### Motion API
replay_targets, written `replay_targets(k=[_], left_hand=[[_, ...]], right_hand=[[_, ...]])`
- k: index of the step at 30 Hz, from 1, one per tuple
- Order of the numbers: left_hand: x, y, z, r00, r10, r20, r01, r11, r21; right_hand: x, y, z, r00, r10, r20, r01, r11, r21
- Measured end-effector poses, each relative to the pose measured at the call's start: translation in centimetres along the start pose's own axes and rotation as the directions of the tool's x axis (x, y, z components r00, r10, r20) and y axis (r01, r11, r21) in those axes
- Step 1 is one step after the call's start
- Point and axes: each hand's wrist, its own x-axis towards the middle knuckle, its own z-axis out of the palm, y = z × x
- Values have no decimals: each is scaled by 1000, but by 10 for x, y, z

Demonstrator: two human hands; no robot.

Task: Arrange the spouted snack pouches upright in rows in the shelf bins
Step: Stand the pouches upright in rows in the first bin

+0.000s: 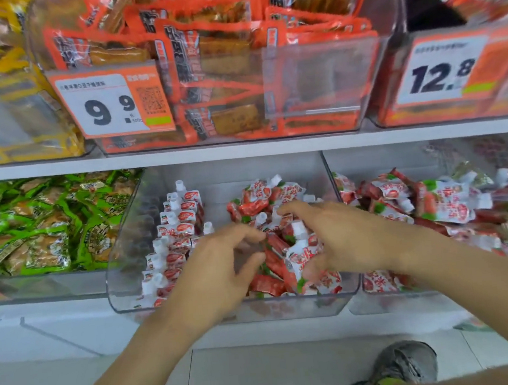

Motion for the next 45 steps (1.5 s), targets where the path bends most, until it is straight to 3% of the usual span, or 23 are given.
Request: replay_targets(k=[3, 7, 8, 11, 12, 13, 15, 16, 18, 22, 24, 27, 33, 35, 38, 40, 42, 45], left_hand=[[4, 8, -7, 996, -59, 68, 71, 980, -185], [12, 29, -6, 967, -22, 254, 94, 957, -274], [16, 32, -6, 968, -26, 248, 100, 952, -291], [24, 24, -19, 975, -105, 194, 162, 938, -306], [25, 17, -26, 975, -144, 168, 189, 935, -299], [24, 8, -32, 974, -188, 127, 218, 930, -294], [21, -8, -41, 960, -278, 21, 271, 913, -305], [18, -13, -42, 950, -312, -32, 285, 902, -324], [12, -20, -39, 926, -352, -140, 270, 873, -407], [-1, -30, -31, 832, -454, -320, 215, 795, -567], [-6, -33, -29, 794, -484, -367, 187, 769, -611], [-11, -33, -28, 794, -456, -402, 173, 803, -570], [-24, -34, -27, 843, -389, -371, 196, 865, -462], [-26, -32, -27, 847, -386, -366, 199, 868, -456], [-28, -31, -28, 852, -378, -363, 203, 877, -436], [-28, -31, -28, 853, -371, -367, 206, 886, -416], [-29, -29, -28, 855, -366, -368, 210, 893, -399], [-28, -29, -29, 857, -363, -366, 208, 893, -399]], right_hand=[[-15, 6, 1, 976, -37, -216, 64, 990, 122], [-26, -8, 8, 830, 181, -528, 106, 877, 468], [-26, -14, 9, 818, 240, -522, 159, 779, 607], [-27, -22, 8, 899, 329, -289, 183, 318, 930], [-26, -19, 9, 902, 340, -264, 156, 315, 936], [-23, -14, 10, 896, 338, -288, 119, 442, 889], [-16, -7, 15, 916, 237, -324, 1, 806, 593], [-11, -8, 18, 941, 167, -295, -28, 905, 424], [3, -15, 22, 975, 71, -213, -27, 979, 201], [24, -26, 36, 993, 110, -54, -111, 994, -23], [28, -27, 43, 986, 166, -15, -166, 985, -43], [32, -30, 49, 980, 199, 1, -199, 979, -35], [34, -36, 54, 973, 211, -96, -220, 971, -92], [28, -38, 48, 957, 201, -210, -239, 955, -177], [23, -36, 46, 942, 74, -326, -110, 990, -92], [29, -29, 47, 970, 56, -235, -56, 998, 7], [36, -22, 46, 994, 49, -97, -51, 999, -15], [36, -18, 42, 1000, -3, 1, 3, 1000, 0]])
